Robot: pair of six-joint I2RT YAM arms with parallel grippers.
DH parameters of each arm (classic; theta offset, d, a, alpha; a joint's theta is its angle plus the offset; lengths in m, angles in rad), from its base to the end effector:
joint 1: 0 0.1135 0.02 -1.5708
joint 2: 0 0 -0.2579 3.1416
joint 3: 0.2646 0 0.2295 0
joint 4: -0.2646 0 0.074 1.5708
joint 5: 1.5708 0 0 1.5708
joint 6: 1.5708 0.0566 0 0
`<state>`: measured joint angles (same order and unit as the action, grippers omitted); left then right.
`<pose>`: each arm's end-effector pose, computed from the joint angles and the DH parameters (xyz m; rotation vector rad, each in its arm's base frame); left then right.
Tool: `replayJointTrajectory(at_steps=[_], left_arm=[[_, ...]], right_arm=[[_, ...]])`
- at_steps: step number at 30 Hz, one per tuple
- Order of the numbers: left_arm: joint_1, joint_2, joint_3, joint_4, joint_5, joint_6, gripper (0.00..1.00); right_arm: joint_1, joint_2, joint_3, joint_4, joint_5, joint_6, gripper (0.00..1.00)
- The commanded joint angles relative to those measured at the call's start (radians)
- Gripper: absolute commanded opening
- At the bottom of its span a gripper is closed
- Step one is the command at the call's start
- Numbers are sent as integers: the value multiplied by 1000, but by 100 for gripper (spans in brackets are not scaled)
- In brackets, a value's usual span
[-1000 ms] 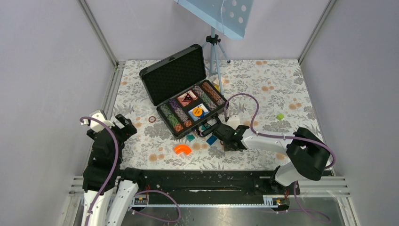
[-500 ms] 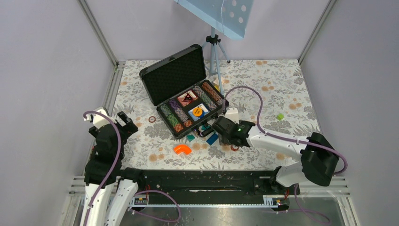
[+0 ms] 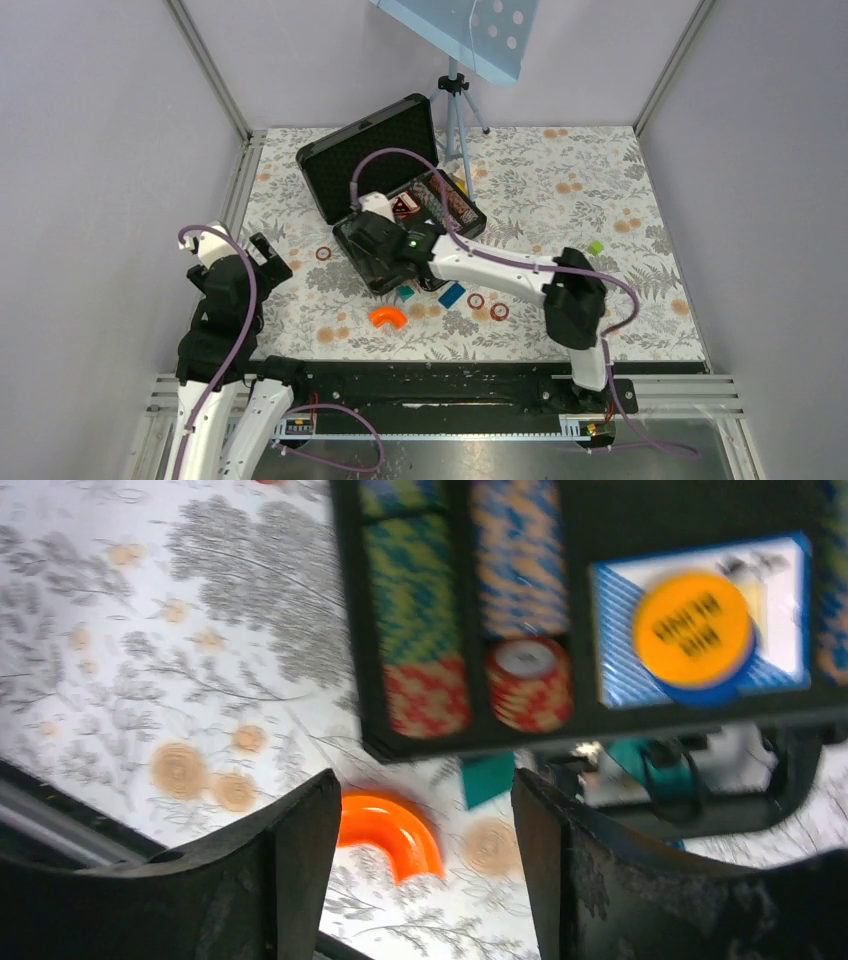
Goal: Pack up texas hold em set
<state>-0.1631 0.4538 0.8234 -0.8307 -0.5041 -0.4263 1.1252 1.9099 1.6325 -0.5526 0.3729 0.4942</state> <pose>0.0871 0.0134 0.3076 -0.5640 1.8909 0.1294 0.2000 0.3708 0.2603 -0.5654 2.2871 0.3550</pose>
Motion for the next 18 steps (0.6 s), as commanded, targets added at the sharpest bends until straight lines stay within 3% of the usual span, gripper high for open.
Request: replayJointTrajectory(at_steps=[1, 12, 18], left_arm=[[-2, -7, 70, -20, -51, 4, 89], [-2, -54, 76, -57, -113, 17, 89], [-3, -52, 61, -42, -112, 24, 89]], right_arm=[[16, 163, 249, -21, -113, -161, 70], [23, 632, 904, -154, -233, -332, 71], [22, 711, 927, -13, -211, -409, 73]])
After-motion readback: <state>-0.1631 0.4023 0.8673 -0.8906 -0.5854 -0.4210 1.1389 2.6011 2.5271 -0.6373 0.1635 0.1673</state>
